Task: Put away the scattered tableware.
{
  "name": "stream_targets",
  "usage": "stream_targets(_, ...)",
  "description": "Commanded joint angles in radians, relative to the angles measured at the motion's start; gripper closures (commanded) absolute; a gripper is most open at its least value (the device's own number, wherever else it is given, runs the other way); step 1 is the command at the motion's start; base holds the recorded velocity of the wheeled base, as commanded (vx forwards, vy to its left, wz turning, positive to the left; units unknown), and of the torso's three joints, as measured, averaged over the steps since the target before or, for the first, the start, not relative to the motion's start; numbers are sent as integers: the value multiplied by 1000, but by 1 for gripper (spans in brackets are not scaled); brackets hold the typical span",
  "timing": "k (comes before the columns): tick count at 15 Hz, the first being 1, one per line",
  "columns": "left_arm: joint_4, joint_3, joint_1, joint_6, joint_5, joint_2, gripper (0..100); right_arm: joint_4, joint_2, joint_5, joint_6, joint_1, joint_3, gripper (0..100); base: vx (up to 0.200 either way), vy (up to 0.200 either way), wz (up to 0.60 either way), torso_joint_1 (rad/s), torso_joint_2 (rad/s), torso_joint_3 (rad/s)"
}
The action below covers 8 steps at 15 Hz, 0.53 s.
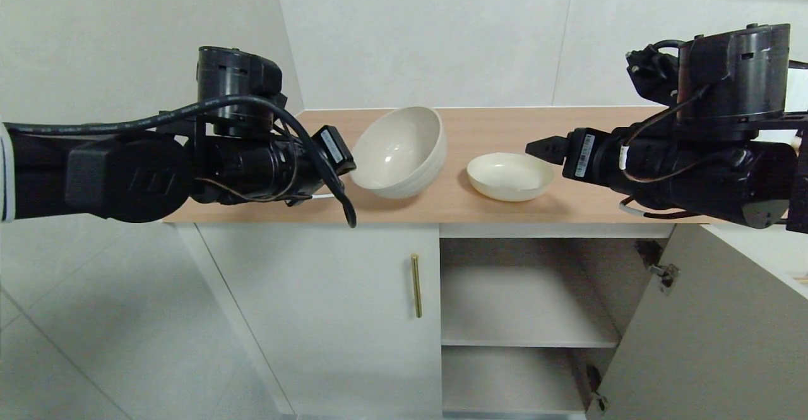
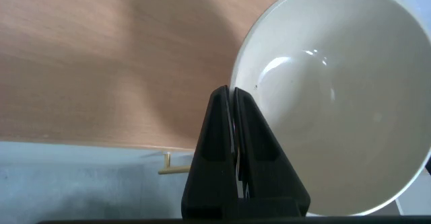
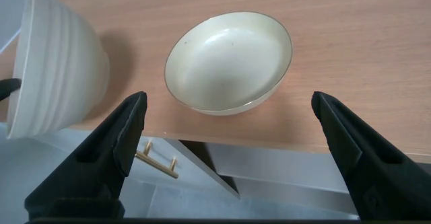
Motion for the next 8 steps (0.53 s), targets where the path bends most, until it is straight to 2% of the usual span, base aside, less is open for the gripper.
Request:
stream_targets(1,0,17,0,1,-5,-28,100,6,25,-4,0,-16,-9,0,0,0,0,0,0,0)
stream_targets(4,-3,72,1,3,-94,-94,100,96,78,-60,5,-43,-86,0,0,0,0,0,0,0)
stream_targets(5,-4,103,12,7,-155,-128,100,121,109,-73,17,-56,-117,0,0,0,0,0,0,0)
stream_targets(6,-4,113,16,7,-187,-145,100,125,140,-88,17,-68,-137,0,0,0,0,0,0,0)
stream_targets(8,-3,119,20,9,-192,-151,100,122,201,-149,17,-75,-164,0,0,0,0,0,0,0)
